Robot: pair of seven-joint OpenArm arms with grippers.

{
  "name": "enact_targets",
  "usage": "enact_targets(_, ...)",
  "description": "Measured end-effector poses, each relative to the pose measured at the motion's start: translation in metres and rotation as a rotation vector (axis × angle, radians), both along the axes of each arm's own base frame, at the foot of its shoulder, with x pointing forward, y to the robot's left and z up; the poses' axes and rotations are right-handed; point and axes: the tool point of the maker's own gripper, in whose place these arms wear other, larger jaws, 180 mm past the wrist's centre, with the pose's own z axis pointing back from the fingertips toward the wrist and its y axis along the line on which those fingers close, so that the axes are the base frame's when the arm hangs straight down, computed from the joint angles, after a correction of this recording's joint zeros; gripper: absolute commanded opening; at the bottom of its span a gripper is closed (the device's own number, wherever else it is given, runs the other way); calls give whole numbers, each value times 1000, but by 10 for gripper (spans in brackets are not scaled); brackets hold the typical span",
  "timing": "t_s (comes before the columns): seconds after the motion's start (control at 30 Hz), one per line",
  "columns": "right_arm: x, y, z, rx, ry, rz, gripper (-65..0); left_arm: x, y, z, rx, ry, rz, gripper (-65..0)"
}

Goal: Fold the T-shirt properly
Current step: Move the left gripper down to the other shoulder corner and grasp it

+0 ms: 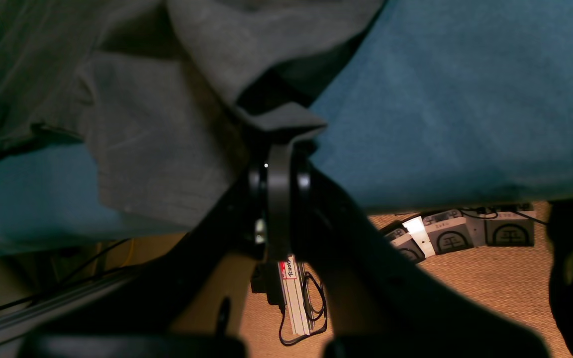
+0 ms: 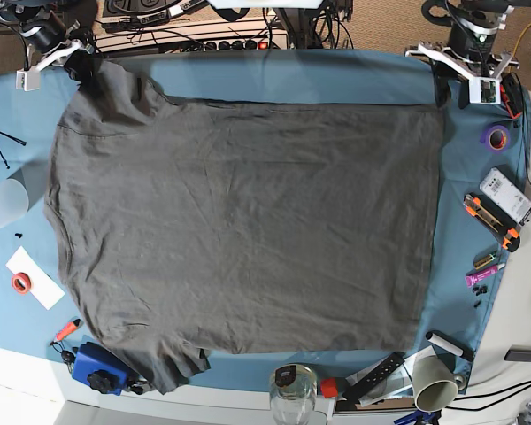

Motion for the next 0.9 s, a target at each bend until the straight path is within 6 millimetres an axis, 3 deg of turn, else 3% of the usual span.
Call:
enact_targets(0.17,0,0,0,0,0,0,-650,8,4,-17,-60,5,36,-391)
enact_targets(0.37,-1,0,0,2,5,3,-650,12,8,-51,-166,51,98,-387)
enact_targets(0.6,-2,1,-1,5,14,8,-650,24,-4,-59,-271,36,117,-388)
enact_targets(0.9,-2,1,-1,6,16,9,-650,42,4,-75,-323,5,184,-388)
